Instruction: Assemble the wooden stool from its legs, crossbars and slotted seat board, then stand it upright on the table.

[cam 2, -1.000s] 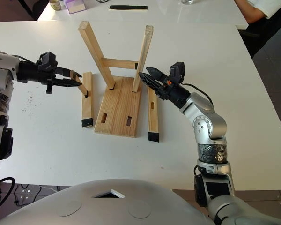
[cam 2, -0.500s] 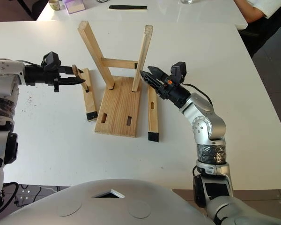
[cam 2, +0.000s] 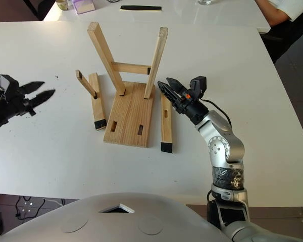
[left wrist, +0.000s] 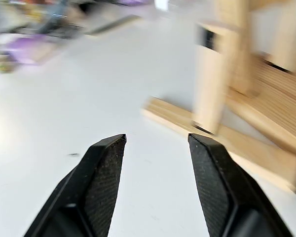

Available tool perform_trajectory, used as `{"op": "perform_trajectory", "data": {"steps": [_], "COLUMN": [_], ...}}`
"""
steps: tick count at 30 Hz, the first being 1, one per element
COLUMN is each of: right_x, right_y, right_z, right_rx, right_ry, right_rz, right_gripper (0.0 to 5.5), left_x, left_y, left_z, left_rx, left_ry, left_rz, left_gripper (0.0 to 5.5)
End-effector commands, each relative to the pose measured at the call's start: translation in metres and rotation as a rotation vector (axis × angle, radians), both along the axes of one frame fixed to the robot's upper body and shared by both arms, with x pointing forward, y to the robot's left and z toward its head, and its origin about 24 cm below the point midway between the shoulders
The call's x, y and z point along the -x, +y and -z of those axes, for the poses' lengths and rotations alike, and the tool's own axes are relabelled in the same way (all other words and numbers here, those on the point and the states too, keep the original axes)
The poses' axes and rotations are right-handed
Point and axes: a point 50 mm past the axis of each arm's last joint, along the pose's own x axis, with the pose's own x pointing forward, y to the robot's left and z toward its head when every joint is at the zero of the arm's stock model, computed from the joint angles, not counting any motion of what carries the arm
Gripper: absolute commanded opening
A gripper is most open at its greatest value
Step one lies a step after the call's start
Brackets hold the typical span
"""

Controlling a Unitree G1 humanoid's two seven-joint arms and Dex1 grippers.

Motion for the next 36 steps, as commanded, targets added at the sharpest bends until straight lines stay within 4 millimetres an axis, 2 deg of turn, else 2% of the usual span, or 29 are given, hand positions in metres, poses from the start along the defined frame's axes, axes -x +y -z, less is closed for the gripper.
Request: {"op": "perform_trajectory", "data": {"steps": [1, 3, 6, 8, 14, 18, 23, 27, 30, 36], "right_x": [-0.006, -0.011, -0.021, -0.025, -0.028, -0.026, -0.025, -0.026, -0.028, -0.032], "right_y": [-0.006, -0.001, 0.007, 0.011, 0.021, 0.023, 0.023, 0.023, 0.021, 0.02], "right_z": [-0.007, -0.01, -0.014, -0.016, -0.013, -0.009, -0.006, -0.003, 0.0, 0.002], "right_rx": [0.007, 0.013, 0.021, 0.022, 0.031, 0.032, 0.03, 0.034, 0.043, 0.054], "right_ry": [0.013, 0.011, 0.002, -0.005, -0.001, 0.002, 0.008, 0.015, 0.024, 0.03], "right_rz": [0.022, -0.003, -0.035, -0.043, -0.061, -0.053, -0.037, -0.033, -0.031, -0.033], "right_gripper": [2.31, 2.31, 2.31, 2.31, 2.31, 2.31, 2.31, 2.31, 2.31, 2.31], "left_x": [-0.026, -0.033, -0.049, -0.058, -0.075, -0.076, -0.076, -0.079, -0.074, -0.073], "left_y": [-0.071, -0.098, -0.119, -0.125, -0.134, -0.136, -0.142, -0.14, -0.137, -0.143], "left_z": [-0.026, -0.029, -0.044, -0.055, -0.068, -0.07, -0.053, -0.024, -0.005, 0.033], "left_rx": [0.356, 0.434, 0.55, 0.569, 0.576, 0.565, 0.531, 0.512, 0.469, 0.473], "left_ry": [-0.307, -0.329, -0.37, -0.402, -0.449, -0.458, -0.398, -0.285, -0.231, -0.059], "left_rz": [-0.42, -0.465, -0.544, -0.568, -0.597, -0.602, -0.582, -0.634, -0.677, -0.692], "left_gripper": [2.33, 2.33, 2.33, 2.33, 2.33, 2.33, 2.33, 2.33, 2.33, 2.33]}}
